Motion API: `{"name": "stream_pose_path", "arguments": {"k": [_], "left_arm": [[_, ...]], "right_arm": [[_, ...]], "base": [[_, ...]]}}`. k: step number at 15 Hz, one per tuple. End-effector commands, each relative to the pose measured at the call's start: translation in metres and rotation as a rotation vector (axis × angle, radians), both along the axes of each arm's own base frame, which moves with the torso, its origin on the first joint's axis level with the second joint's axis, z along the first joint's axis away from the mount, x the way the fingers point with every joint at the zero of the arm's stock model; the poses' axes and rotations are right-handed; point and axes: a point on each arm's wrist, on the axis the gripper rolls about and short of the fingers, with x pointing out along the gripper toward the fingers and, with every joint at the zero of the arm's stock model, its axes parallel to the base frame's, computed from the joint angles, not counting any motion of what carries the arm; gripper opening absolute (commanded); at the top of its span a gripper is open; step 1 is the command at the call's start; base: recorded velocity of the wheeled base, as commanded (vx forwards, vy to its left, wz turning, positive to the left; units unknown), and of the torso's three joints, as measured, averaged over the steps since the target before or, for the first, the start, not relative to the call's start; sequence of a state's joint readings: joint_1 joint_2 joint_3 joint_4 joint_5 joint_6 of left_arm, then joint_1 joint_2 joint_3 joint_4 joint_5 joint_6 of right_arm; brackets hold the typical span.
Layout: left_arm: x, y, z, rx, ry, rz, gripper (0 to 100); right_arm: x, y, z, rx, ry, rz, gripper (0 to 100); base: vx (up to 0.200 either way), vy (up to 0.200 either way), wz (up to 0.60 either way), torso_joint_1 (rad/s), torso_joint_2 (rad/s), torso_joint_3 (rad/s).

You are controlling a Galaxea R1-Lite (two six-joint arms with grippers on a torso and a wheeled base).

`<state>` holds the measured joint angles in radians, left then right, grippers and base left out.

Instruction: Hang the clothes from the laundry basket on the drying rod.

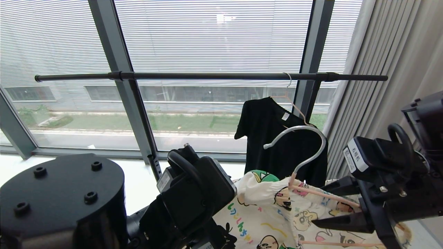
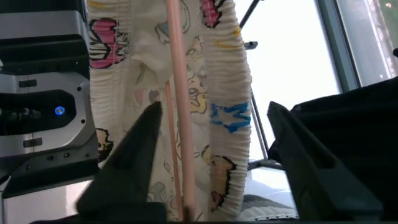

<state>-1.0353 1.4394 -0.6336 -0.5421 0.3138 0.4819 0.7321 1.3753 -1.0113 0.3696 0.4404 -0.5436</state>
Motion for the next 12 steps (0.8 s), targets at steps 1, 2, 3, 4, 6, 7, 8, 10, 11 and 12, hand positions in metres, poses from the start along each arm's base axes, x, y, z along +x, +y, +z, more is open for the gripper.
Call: {"name": "stream_pose_path", "arguments": {"k": [1,2,3,4,6,7,8,10,11,12], "left_arm": [[-0.002,0.000,0.002,-0.007,-0.006,-0.004,0],[-0.003,-0.001,0.002,-0.007,-0.006,-0.012,0],[-0.006,-0.002,0.002,-0.007,-0.006,-0.024,0],[-0.008,-0.003,0.002,-0.005,-0.005,-0.035,0],[-0.010,-0.004,0.000,-0.002,-0.002,-0.042,100],[-0.010,-0.004,0.000,-0.002,0.000,-0.041,100],[-0.009,-0.004,0.000,-0.004,0.000,-0.037,100],[-0.008,0.002,0.002,-0.009,-0.009,0.004,100],[-0.005,0.010,0.001,-0.008,-0.011,0.039,100],[-0.005,0.020,-0.001,-0.007,-0.011,0.065,100]], "right_arm": [[0.001,0.000,0.000,-0.001,-0.002,-0.001,0],[0.001,0.001,0.000,0.000,-0.005,-0.002,0],[0.003,0.002,0.001,0.012,-0.022,-0.006,0],[0.004,0.003,0.001,0.028,-0.042,-0.007,0],[0.008,0.006,0.001,0.065,-0.086,-0.007,0],[0.009,0.007,0.001,0.082,-0.121,0.003,0],[0.009,0.007,0.000,0.087,-0.169,0.027,0],[0.008,0.003,-0.001,0.091,-0.247,0.049,0],[0.010,0.000,-0.002,0.092,-0.281,0.049,0],[0.013,-0.003,-0.002,0.092,-0.306,0.038,0]], "base": [[0.000,0.000,0.00,0.000,0.00,0.000],[0.000,0.000,0.00,0.000,0.00,0.000],[0.000,0.000,0.00,0.000,0.00,0.000],[0.000,0.000,0.00,0.000,0.00,0.000],[0.000,0.000,0.00,0.000,0.00,0.000],[0.000,0.000,0.00,0.000,0.00,0.000],[0.000,0.000,0.00,0.000,0.00,0.000],[0.000,0.000,0.00,0.000,0.00,0.000],[0.000,0.000,0.00,0.000,0.00,0.000],[0.000,0.000,0.00,0.000,0.00,0.000]]}}
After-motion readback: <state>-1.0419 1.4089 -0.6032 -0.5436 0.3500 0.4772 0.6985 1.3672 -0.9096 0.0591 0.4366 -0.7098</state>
